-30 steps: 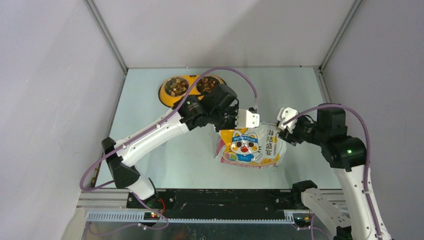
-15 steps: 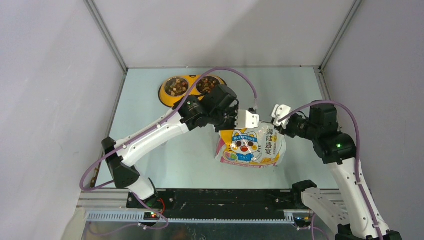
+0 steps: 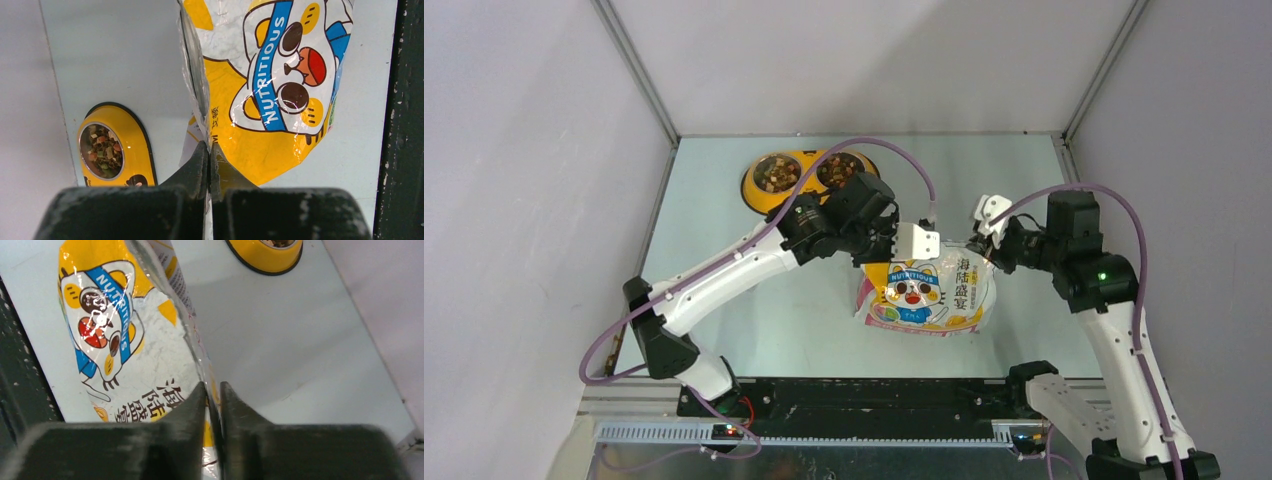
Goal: Serve the pet food
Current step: Close the pet food bag at the center of the board.
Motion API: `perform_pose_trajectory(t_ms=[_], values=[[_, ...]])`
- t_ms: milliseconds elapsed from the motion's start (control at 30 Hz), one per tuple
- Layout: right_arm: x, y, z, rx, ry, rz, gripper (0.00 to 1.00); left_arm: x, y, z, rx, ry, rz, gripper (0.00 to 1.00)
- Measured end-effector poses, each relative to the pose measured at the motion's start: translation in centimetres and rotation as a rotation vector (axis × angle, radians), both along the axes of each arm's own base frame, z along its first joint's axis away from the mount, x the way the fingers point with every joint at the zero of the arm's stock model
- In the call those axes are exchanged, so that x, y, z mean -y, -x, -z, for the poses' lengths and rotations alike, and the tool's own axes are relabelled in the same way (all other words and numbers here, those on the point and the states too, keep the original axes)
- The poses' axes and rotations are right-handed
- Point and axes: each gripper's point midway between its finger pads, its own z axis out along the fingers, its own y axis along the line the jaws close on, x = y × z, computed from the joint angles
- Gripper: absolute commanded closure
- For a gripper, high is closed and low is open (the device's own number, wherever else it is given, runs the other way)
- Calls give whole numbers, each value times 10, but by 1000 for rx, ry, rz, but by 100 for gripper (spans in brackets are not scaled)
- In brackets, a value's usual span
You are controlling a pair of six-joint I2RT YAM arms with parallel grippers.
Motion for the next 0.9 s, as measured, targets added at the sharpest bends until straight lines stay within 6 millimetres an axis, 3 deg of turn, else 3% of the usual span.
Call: perform_pose_trajectory(t_ms=[67,133,300,433,533,633,700,767,900], values=[[1,-3,-2,-33,-25,5,52,-1,1,1,1,2,1,100],[1,-4,-4,-42,-32,-4,47,-3,2,3,0,1,2,100],[-6,6,3,-21,-3,-75,45,-5,6,6,-5,5,11,100],[-15,21,11,12,20,-141,60,-5,7,6,-6,5,17,100],[-17,19,10,38,25,-156,75,-5,9,7,-11,2,22,100],[-18,14,8,49,24,-156,79,-5,10,7,-14,2,26,100],[-20,11,8,49,19,-158,77,-5,10,7,-12,1,28,100],[-21,10,10,37,11,-161,63,-4,11,7,-3,-5,35,100],[-24,13,9,35,-3,-181,57,-4,15,14,18,-34,55,100]])
